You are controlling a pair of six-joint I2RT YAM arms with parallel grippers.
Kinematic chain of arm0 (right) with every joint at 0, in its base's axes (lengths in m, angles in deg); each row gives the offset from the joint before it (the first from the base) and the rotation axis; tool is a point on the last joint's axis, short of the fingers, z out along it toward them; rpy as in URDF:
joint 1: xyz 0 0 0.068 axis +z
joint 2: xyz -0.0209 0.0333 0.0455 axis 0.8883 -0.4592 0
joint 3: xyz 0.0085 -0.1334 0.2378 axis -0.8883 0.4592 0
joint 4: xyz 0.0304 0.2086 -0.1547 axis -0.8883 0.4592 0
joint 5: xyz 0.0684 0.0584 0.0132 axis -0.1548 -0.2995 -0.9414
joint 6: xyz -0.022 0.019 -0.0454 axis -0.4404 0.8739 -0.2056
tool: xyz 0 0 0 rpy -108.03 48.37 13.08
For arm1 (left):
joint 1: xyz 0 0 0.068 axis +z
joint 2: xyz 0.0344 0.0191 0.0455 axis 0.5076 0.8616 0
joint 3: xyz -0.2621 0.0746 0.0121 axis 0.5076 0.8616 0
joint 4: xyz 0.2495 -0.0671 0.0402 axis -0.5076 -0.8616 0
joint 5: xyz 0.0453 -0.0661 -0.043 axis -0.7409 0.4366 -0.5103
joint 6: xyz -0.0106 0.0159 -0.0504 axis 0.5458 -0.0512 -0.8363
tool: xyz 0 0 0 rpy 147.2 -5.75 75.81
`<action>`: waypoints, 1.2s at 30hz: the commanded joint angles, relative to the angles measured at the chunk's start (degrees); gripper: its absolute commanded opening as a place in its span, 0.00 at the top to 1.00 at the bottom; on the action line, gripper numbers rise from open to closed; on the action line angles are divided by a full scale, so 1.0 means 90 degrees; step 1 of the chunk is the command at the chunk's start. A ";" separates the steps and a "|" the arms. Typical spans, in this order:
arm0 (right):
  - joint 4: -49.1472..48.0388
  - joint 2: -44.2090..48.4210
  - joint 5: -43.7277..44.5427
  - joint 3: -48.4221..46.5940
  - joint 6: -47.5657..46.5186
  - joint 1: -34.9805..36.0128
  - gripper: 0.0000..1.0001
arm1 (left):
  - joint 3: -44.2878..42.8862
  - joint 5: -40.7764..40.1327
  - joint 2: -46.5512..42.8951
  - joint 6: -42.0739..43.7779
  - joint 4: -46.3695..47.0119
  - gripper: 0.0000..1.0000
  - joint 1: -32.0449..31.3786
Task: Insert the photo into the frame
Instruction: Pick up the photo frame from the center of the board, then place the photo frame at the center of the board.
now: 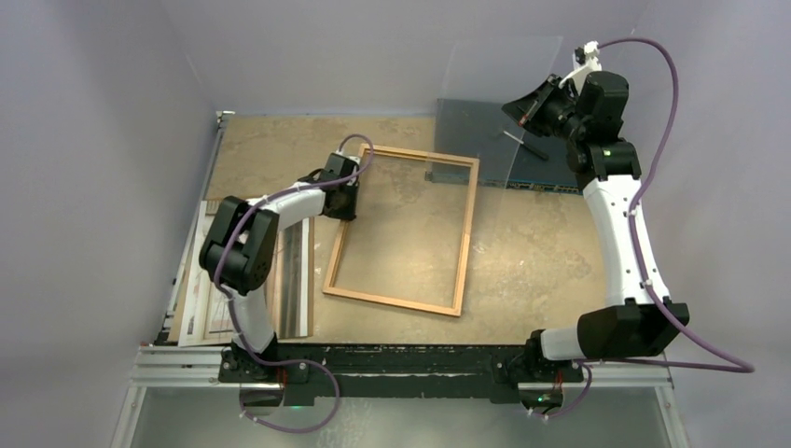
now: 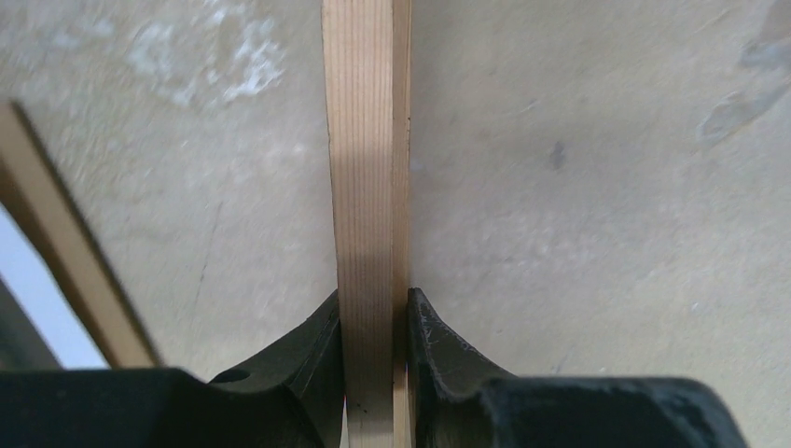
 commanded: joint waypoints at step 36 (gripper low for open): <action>-0.1133 0.0100 -0.0527 0.0336 0.0508 -0.0042 1.00 | 0.1489 0.0549 -0.2210 -0.0464 -0.1014 0.88 0.1465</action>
